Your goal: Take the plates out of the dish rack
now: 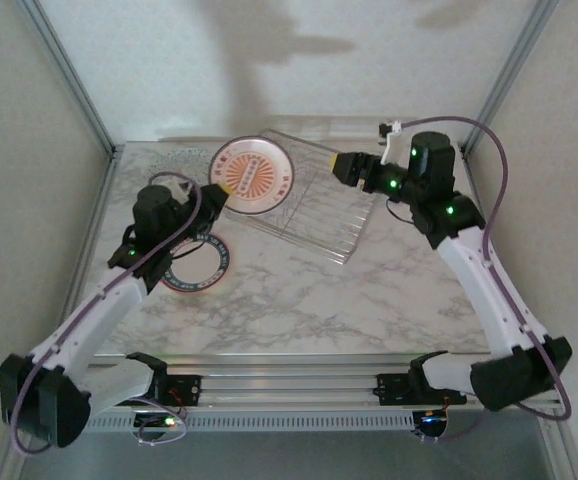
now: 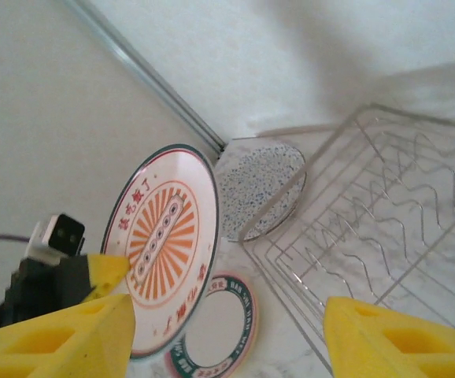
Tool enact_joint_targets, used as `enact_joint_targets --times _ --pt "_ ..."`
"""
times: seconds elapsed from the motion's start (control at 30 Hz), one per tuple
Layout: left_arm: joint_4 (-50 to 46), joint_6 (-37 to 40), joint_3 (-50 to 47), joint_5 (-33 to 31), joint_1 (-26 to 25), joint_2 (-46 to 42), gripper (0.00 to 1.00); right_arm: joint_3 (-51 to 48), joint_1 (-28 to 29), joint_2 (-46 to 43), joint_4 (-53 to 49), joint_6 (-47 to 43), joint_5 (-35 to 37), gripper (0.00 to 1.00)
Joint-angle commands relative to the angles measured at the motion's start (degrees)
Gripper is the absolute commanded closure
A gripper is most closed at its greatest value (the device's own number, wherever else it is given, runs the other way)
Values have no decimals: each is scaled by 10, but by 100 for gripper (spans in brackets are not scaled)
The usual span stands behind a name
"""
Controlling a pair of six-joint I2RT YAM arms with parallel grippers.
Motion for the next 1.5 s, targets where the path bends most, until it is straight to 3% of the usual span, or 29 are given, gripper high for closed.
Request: enact_joint_targets --times 0.0,0.13,0.3,0.43,0.8,1.47 --pt "-62 -18 -40 -40 33 -66 100 -69 57 -57 92 -179 49 30" --pt "-109 -61 -123 -73 76 -150 100 -147 112 -106 148 -281 25 24" --pt "-163 -103 -203 -104 112 -232 100 -168 155 -116 102 -352 -29 24" --pt "-195 -119 -240 -122 127 -269 100 -167 189 -111 64 -393 -27 24" --pt "-168 -140 -307 -138 132 -252 100 -139 204 -83 30 -424 -10 24" --pt "-101 -131 -355 -131 134 -201 100 -138 204 -71 38 -397 -1 24"
